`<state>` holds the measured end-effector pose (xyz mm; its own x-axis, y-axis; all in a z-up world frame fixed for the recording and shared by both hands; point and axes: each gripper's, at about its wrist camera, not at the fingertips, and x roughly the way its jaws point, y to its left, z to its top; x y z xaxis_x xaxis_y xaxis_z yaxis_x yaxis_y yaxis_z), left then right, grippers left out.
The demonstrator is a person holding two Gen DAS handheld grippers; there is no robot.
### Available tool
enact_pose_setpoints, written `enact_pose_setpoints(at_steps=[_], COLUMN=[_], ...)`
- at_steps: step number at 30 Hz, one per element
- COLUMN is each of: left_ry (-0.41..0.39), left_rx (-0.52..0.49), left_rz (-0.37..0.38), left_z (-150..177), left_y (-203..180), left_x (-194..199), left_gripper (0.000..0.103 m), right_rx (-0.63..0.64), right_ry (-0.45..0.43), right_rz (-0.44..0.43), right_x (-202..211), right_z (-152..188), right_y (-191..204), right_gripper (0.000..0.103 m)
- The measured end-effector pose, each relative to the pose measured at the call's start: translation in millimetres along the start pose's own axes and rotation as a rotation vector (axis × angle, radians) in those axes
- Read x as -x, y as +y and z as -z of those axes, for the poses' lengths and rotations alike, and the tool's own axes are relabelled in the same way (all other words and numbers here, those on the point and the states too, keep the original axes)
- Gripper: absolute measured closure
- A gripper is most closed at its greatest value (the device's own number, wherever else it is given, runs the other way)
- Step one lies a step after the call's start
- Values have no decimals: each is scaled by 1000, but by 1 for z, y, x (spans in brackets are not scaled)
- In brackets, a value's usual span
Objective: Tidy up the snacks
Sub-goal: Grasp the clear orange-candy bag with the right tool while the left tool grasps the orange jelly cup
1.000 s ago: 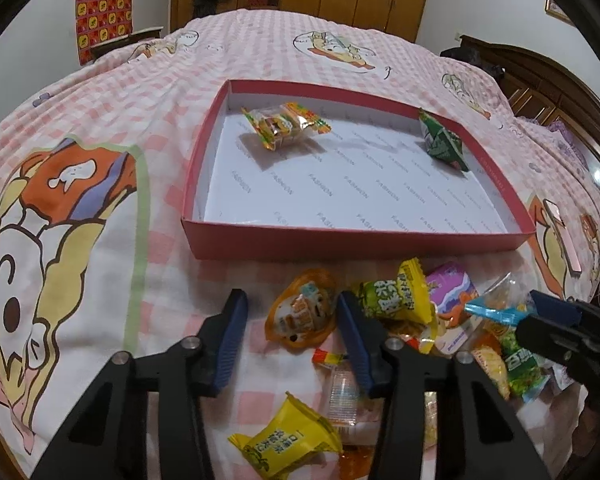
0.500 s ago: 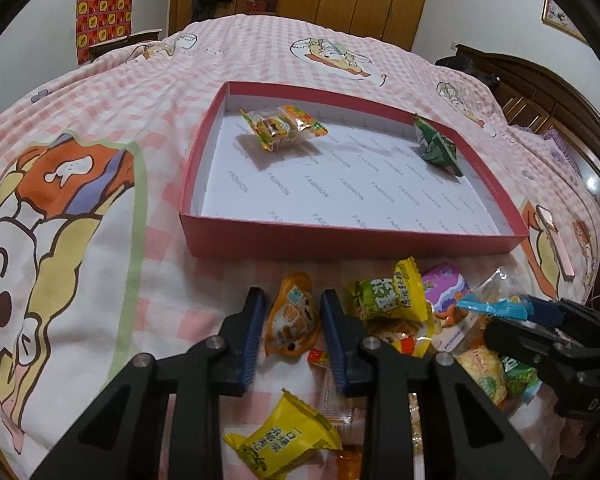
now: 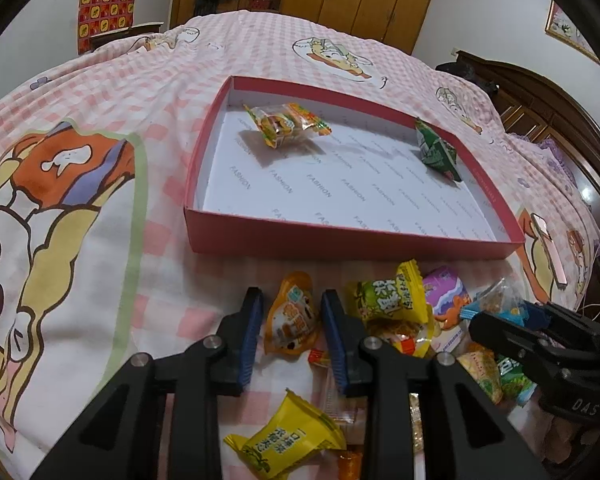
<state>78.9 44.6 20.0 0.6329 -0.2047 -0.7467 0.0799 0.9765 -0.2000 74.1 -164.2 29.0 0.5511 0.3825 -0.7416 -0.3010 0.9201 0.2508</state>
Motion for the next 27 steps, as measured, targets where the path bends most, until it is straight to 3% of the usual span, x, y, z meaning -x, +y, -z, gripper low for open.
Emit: enact_pose_setpoints(at_steps=[3, 6, 14, 27], left_ry=[-3, -7, -8, -77], left_rx=[-4, -5, 0, -23], left_rz=[-1, 17, 34, 49], left_z=[0, 0, -1, -4], left_y=[0, 0, 1, -10], left_x=[1, 4, 12, 50], left_gripper=[72, 81, 81, 81], right_rx=[0, -6, -31, -33], right_ry=[-7, -10, -38, -66], right_rz=[0, -6, -15, -33], right_x=[0, 0, 9, 26], right_z=[1, 2, 3, 6], right_y=[-1, -3, -9, -7], right_gripper=[54, 58, 59, 59])
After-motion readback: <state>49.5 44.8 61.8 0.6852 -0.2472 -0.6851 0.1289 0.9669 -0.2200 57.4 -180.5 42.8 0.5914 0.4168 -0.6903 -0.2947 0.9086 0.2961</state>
